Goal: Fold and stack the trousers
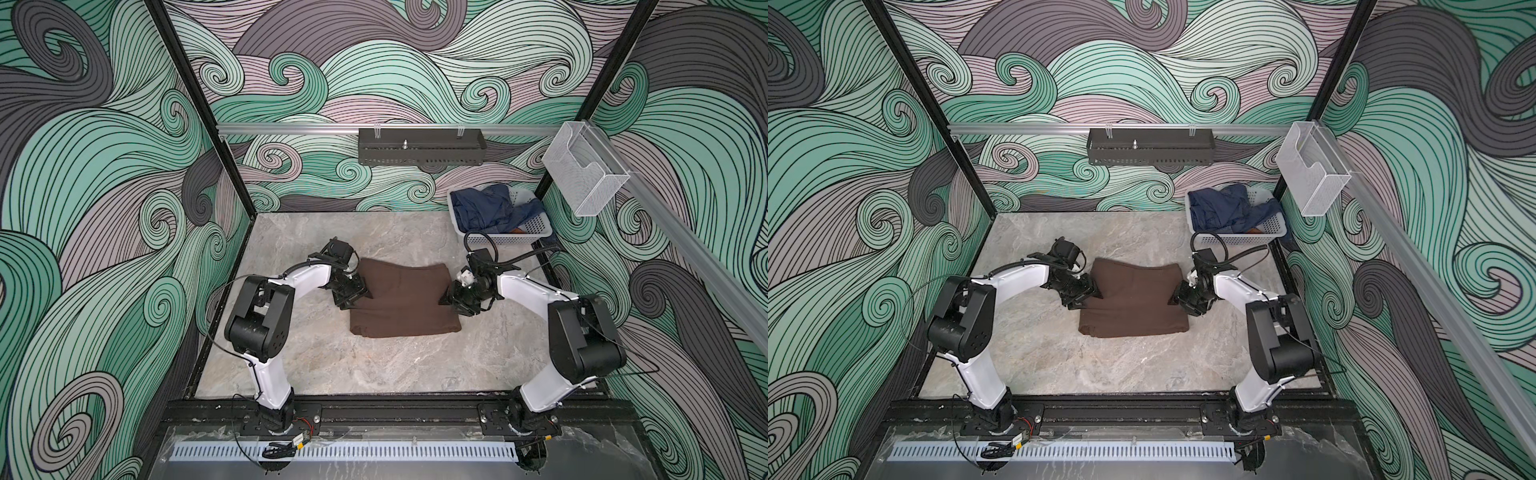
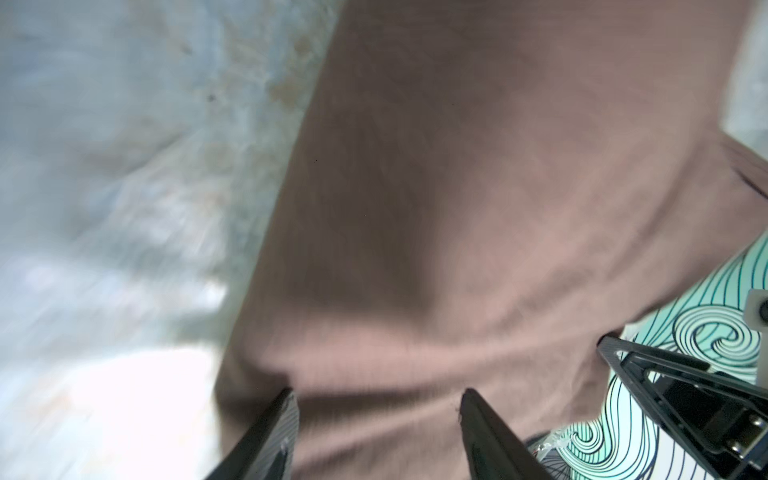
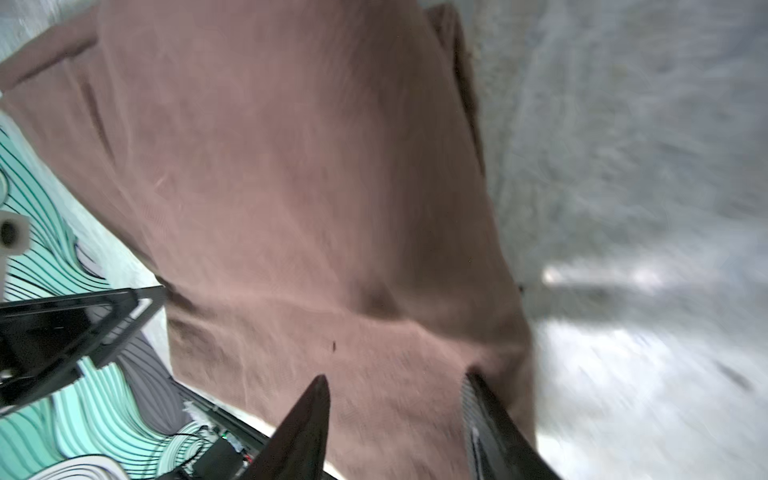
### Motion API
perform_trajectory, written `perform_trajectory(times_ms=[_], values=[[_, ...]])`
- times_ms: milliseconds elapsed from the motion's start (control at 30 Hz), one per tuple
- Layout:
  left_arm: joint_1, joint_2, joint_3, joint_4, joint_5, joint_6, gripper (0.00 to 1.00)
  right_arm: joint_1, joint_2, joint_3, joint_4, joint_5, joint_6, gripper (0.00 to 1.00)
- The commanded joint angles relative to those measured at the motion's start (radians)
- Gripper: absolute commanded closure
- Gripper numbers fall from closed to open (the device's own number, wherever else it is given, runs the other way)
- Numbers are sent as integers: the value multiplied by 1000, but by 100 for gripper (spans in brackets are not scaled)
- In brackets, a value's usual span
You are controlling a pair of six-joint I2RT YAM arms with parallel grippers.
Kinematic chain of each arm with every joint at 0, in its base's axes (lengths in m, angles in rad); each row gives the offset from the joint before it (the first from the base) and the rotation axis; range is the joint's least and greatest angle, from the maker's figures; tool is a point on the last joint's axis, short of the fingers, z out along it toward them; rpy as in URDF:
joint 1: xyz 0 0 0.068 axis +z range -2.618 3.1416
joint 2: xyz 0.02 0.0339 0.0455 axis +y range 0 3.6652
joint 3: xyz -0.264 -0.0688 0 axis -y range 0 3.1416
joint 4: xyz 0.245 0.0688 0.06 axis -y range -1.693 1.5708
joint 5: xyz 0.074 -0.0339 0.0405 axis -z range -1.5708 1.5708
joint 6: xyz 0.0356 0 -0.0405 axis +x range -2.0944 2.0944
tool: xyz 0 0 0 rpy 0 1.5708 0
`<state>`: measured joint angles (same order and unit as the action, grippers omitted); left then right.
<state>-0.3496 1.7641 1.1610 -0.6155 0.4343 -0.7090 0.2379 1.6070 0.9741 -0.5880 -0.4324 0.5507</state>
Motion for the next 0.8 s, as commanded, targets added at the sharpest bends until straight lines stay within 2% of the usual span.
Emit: perform_trajectory(times_ms=[0, 100, 233, 333, 600, 767], values=[[-13, -111, -23, -60, -13, 31, 34, 3, -68, 4, -131, 104, -48, 46], [-41, -128, -91, -22, 19, 21, 35, 4, -84, -34, -127, 111, -45, 47], [-50, -82, -202, 77, 79, -24, 39, 8, -45, -79, -81, 87, -32, 52], [-50, -61, -241, 99, 74, -22, 42, 20, -12, -97, -54, 79, -26, 56], [-19, -78, -247, -38, -53, 57, 48, 60, 51, -90, -55, 91, -31, 67], [38, -83, -219, -111, -116, 111, 39, 101, 94, -62, -50, 90, -21, 70]])
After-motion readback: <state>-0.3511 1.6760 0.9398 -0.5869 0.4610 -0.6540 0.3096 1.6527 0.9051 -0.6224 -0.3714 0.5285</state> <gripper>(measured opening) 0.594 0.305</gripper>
